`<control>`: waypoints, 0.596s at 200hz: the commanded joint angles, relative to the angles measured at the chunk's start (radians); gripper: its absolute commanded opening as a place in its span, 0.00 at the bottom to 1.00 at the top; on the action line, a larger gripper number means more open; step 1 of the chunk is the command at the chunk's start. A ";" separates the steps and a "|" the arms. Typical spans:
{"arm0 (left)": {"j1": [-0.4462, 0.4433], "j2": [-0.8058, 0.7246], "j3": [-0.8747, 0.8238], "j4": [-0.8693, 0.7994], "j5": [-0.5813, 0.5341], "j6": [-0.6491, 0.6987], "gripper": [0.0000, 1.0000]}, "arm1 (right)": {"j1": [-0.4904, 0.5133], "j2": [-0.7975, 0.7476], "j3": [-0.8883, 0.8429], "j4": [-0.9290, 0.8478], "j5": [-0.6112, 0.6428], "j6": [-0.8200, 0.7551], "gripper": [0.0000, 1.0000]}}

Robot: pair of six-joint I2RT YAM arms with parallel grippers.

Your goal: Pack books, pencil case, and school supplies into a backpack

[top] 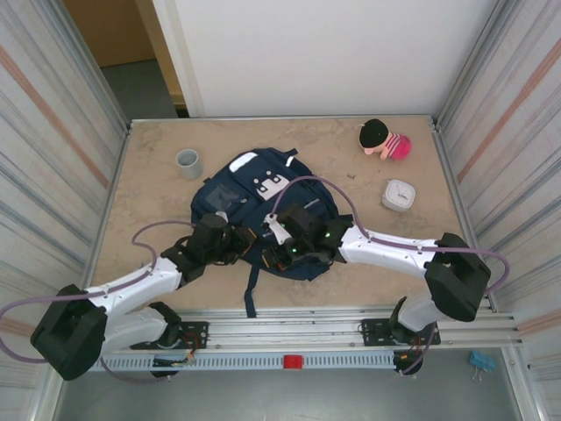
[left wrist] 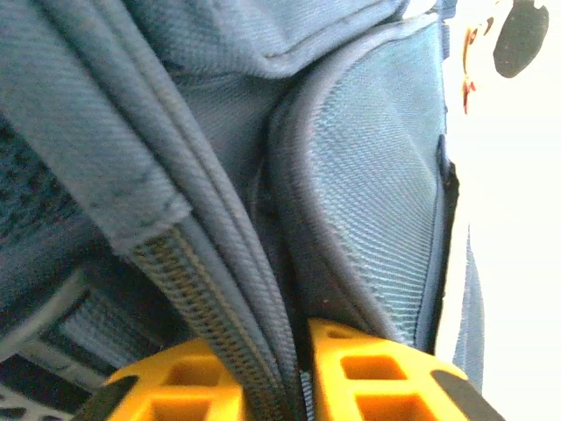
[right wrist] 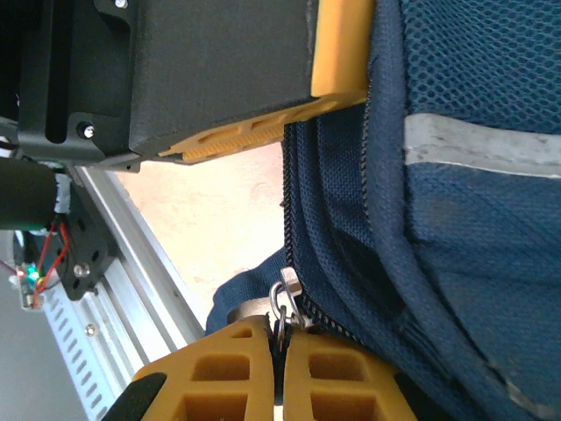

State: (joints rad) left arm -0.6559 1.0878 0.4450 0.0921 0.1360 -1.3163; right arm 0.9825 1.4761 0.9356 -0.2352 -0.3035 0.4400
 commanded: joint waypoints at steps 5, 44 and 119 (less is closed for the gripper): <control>0.042 -0.067 0.017 -0.127 -0.119 0.096 0.02 | -0.058 -0.121 -0.022 0.010 -0.099 -0.029 0.00; 0.239 -0.144 0.049 -0.327 0.032 0.320 0.00 | -0.194 -0.231 -0.101 -0.105 -0.099 -0.075 0.00; 0.355 0.025 0.299 -0.604 0.117 0.736 0.00 | -0.158 -0.324 -0.151 -0.142 -0.070 -0.054 0.00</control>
State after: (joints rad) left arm -0.3454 1.0416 0.6548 -0.4007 0.3038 -0.8024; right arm 0.7582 1.2198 0.7982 -0.3313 -0.4099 0.3809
